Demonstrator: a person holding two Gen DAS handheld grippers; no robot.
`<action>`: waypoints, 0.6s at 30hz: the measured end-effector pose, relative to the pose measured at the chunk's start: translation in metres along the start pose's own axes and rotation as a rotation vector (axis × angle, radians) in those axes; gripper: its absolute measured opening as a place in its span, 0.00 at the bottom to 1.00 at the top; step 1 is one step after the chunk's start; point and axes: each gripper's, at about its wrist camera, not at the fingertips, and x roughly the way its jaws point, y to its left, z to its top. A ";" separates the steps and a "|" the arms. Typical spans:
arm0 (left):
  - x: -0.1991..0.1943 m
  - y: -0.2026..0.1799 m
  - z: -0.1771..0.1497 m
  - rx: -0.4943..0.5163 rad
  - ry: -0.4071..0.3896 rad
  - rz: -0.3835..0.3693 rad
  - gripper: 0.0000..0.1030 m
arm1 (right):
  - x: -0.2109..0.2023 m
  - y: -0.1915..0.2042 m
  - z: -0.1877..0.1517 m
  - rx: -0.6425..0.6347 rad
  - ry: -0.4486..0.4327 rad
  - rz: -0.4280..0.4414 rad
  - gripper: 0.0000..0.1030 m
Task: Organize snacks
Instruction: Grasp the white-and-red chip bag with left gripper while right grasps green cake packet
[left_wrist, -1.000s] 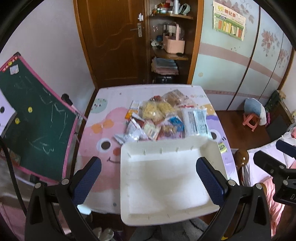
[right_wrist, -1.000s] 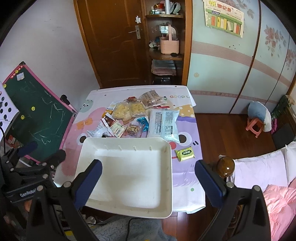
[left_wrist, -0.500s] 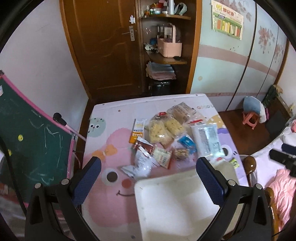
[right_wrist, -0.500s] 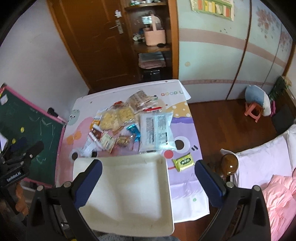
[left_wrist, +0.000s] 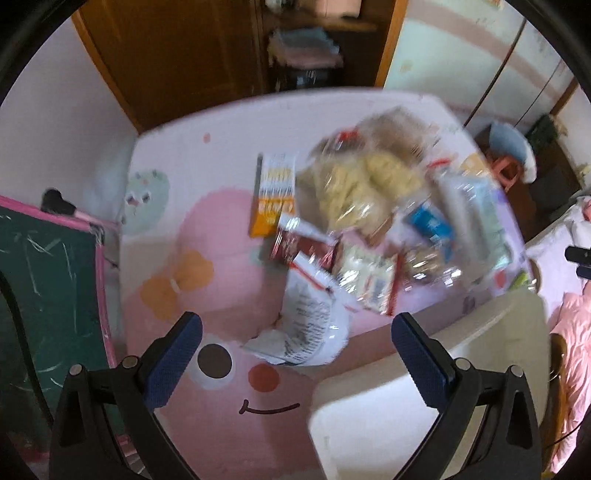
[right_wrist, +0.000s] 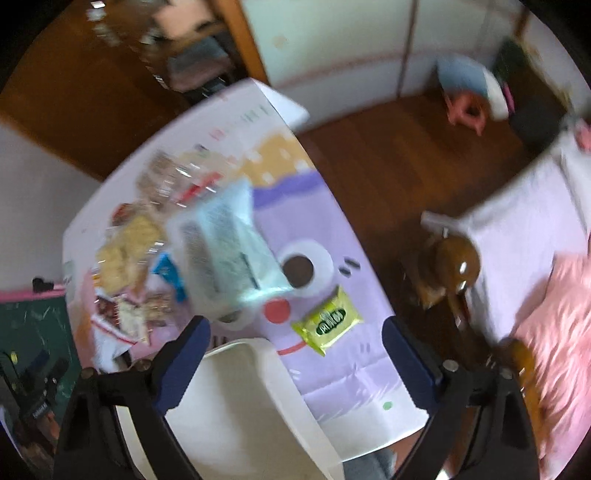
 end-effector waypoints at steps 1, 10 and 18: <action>0.011 0.002 0.000 -0.001 0.021 -0.002 0.99 | 0.016 -0.007 -0.001 0.031 0.030 -0.017 0.90; 0.074 0.009 -0.002 0.001 0.165 -0.012 0.99 | 0.090 -0.031 -0.002 0.208 0.157 -0.070 0.82; 0.096 0.015 0.000 -0.032 0.223 -0.039 0.99 | 0.117 -0.025 0.005 0.238 0.174 -0.130 0.71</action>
